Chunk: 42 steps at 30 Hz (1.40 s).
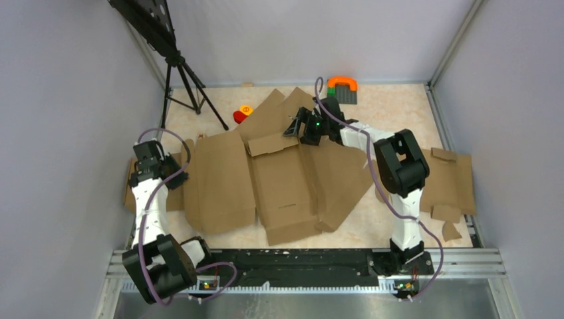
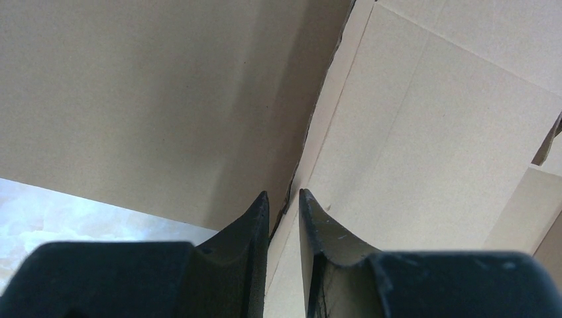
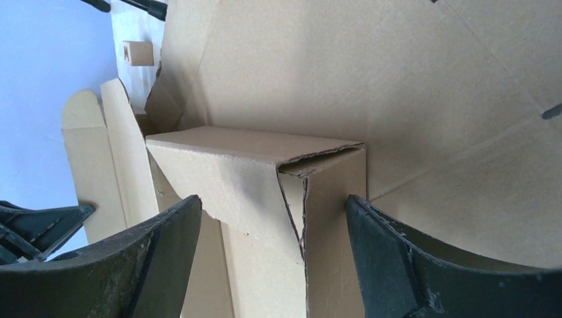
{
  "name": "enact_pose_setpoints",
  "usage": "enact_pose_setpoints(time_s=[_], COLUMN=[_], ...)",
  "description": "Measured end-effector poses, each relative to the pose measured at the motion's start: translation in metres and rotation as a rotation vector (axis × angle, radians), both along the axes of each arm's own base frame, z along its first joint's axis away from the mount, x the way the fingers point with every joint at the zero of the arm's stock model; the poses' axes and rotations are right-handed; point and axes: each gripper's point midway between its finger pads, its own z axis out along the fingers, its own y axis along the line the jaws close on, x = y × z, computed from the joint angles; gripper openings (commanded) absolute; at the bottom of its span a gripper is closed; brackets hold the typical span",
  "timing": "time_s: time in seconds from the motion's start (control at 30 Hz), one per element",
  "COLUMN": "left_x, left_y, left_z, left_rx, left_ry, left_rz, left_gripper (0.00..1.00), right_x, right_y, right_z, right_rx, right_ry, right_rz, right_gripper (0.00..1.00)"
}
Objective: Fold the paper box
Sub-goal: Fold the paper box at the center of the board.
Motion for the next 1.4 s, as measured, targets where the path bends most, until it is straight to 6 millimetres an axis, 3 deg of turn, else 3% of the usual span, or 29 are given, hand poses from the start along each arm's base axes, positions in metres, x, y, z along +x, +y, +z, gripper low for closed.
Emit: enact_pose_setpoints(time_s=[0.17,0.3,0.63,0.97,1.4], left_x=[0.0,0.0,0.002,0.013,0.03], left_y=[-0.001,-0.001,-0.005,-0.035,-0.057], left_z=[0.0,0.0,0.003,0.012,0.022], left_rx=[0.003,0.005,0.025,0.145,0.179], left_ry=[0.0,-0.001,0.0,0.01,0.002], left_rz=[-0.009,-0.017,-0.042,-0.171,-0.297], left_gripper=[0.24,0.23,0.19,0.19,0.2], right_x=[0.007,0.004,0.003,0.003,0.002], right_y=[0.002,0.0,-0.006,-0.006,-0.008], right_z=[-0.001,-0.008,-0.008,-0.008,-0.012], right_rx=[-0.001,-0.017,0.0,0.001,-0.008], right_ry=[0.012,0.032,0.06,0.061,0.055], right_rz=[0.012,0.018,0.027,0.029,0.03], right_gripper=[0.8,0.85,0.87,0.87,0.95])
